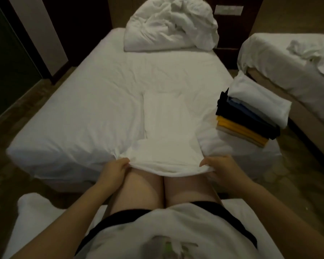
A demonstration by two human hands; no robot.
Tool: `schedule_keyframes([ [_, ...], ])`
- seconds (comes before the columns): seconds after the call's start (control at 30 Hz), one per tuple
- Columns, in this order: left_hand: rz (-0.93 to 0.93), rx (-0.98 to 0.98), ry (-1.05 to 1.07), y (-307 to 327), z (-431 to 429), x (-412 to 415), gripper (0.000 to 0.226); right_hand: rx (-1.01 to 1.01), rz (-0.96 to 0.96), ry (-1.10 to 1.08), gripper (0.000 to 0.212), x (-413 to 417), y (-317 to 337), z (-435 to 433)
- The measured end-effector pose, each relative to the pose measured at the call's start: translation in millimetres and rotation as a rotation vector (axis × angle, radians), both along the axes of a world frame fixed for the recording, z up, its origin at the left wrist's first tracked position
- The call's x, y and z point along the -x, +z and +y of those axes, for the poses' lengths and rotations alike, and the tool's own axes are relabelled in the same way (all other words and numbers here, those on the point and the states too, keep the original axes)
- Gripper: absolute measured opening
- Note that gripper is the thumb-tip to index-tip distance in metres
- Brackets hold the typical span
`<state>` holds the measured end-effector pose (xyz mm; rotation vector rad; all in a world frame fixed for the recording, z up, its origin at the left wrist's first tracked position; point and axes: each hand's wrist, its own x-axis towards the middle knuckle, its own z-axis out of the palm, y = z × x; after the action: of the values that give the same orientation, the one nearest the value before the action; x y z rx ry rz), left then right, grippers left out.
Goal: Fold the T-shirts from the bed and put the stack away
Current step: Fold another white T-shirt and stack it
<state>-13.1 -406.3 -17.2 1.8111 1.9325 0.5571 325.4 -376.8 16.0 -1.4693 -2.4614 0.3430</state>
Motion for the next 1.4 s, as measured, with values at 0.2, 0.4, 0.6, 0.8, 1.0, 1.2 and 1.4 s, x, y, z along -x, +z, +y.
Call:
schedule_keyframes([
  [0.2,-0.057,-0.054,-0.037,0.6,-11.7,0.5,0.024,-0.111,0.023,0.005,0.010,-7.1,0.1,-15.7],
  [0.4,-0.083,-0.038,-0.007,4.8,-27.4,4.6,0.038,-0.079,0.031,0.072,0.024,-10.2,-2.7,-45.2],
  [0.6,-0.106,0.080,0.062,-22.3,-28.9,13.0,0.032,0.237,0.298,0.008,0.032,-6.7,13.7,-61.1],
  [0.8,-0.246,0.111,0.191,-29.5,-25.9,8.5,0.036,0.347,0.201,-0.030,0.033,52.6,28.7,-23.9],
  [1.0,-0.328,0.058,0.296,-31.2,-24.2,9.1,0.027,0.420,-0.087,0.263,0.038,121.6,2.3,1.9],
  [1.2,-0.185,-0.119,0.215,0.4,-6.8,19.1,0.023,0.328,-0.251,0.300,0.053,131.7,-16.8,-17.5],
  [1.4,0.129,-0.138,-0.435,60.4,28.5,-64.6,0.042,0.314,-0.047,0.317,0.036,112.5,-13.6,-33.0],
])
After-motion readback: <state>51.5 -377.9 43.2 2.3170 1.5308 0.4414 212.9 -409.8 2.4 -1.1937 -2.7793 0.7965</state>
